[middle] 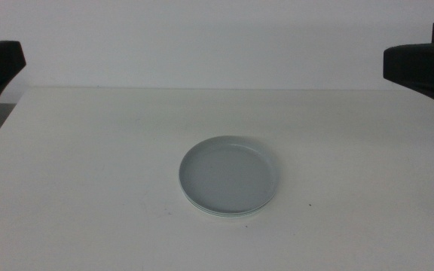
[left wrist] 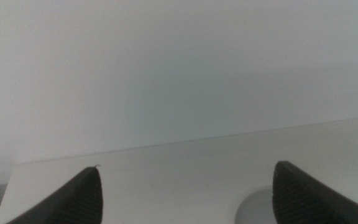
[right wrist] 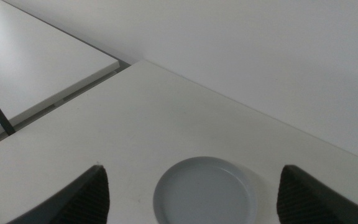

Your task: Stack the three bowls on top of each other.

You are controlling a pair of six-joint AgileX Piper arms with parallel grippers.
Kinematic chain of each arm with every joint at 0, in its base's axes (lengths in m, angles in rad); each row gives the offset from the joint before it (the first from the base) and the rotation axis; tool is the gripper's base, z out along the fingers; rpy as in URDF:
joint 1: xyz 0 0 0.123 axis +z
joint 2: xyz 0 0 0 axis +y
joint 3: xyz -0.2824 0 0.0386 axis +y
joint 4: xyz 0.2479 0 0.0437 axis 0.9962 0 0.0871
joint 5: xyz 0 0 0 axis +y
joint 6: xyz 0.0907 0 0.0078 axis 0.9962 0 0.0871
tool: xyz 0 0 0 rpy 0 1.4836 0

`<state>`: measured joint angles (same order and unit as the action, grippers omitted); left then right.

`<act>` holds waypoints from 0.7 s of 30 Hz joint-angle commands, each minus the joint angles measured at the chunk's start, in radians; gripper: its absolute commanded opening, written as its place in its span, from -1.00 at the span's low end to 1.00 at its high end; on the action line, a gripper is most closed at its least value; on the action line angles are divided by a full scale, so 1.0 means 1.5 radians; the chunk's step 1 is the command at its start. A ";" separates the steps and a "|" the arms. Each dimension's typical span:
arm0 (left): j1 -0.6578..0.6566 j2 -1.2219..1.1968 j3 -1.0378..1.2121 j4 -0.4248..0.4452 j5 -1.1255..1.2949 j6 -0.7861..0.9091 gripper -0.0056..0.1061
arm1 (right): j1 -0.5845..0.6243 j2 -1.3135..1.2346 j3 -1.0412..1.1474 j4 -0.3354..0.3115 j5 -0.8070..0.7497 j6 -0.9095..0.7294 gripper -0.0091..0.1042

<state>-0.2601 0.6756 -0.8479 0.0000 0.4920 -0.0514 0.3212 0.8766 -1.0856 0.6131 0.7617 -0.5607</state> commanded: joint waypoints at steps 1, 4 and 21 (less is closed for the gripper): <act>0.002 -0.002 -0.001 0.000 -0.008 -0.005 0.78 | -0.001 -0.002 0.007 0.000 -0.011 -0.005 0.76; 0.002 -0.002 -0.001 0.000 -0.007 -0.005 0.78 | -0.001 -0.002 0.019 -0.012 -0.046 -0.005 0.76; 0.002 -0.002 -0.001 0.000 -0.007 -0.005 0.78 | -0.147 -0.097 0.226 -0.213 -0.319 0.010 0.76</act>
<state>-0.2601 0.6756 -0.8479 0.0000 0.4920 -0.0514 0.1573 0.7596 -0.7969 0.3084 0.3418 -0.5512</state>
